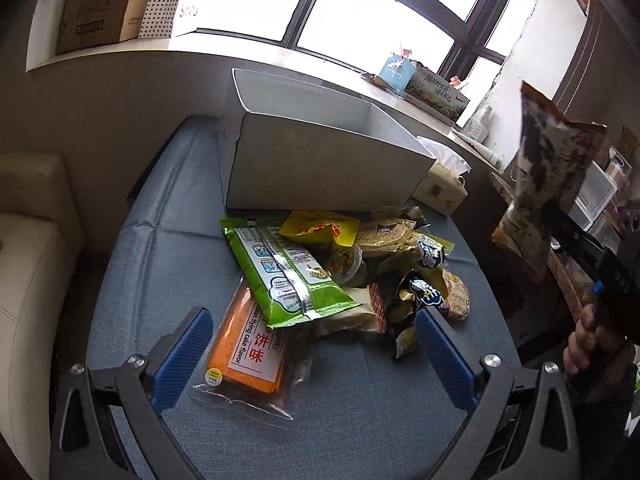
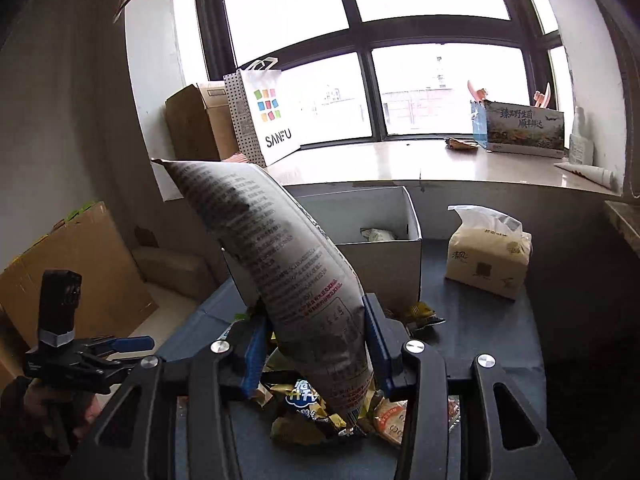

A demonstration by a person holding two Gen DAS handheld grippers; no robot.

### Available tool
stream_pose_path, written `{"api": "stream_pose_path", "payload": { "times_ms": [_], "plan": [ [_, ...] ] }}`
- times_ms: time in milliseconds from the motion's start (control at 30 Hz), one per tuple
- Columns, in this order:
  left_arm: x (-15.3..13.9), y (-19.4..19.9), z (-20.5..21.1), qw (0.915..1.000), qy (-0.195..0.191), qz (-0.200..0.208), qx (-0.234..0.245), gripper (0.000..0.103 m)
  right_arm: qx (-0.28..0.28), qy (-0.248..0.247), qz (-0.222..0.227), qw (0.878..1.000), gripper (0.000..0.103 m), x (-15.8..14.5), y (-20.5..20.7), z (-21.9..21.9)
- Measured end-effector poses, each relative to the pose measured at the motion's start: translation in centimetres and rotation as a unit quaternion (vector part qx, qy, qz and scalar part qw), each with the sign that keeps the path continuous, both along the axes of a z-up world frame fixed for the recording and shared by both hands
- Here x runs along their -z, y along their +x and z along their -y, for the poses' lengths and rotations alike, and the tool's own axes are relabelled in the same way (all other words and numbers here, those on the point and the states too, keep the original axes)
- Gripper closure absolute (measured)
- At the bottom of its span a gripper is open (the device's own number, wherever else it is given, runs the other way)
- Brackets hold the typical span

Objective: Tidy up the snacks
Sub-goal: 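Grasp the newspaper-print snack bag with the right tool while the left tool grasps the green biscuit pack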

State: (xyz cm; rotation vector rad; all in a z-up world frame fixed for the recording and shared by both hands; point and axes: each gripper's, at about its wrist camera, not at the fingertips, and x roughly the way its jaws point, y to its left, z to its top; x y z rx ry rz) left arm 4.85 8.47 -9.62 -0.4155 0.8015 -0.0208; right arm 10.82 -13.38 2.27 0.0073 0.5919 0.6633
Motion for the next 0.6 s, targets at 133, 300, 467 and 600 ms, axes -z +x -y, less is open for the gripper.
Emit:
{"api": "stream_pose_path", "payload": {
  "times_ms": [133,300,467,600],
  "plan": [
    [1.3,4.0,1.1,0.9991,0.023,-0.035,0.012,0.0,0.026,0.016,-0.006,1.0,0.055,0.5,-2.2,2.4],
    [4.4,9.2,1.9,0.9919,0.059,-0.113,0.006,0.001,0.036,0.023,-0.025,0.999,0.056,1.0,-2.9,4.3],
    [6.3,11.3,2.0,0.9885,0.057,-0.139,0.014,0.005,0.047,0.024,-0.033,0.998,0.056,1.4,-3.0,5.5],
    [5.6,11.0,2.4,0.9866,0.091,-0.132,0.032,0.026,0.049,0.027,-0.042,0.998,0.056,1.9,-3.1,5.8]
  ]
}}
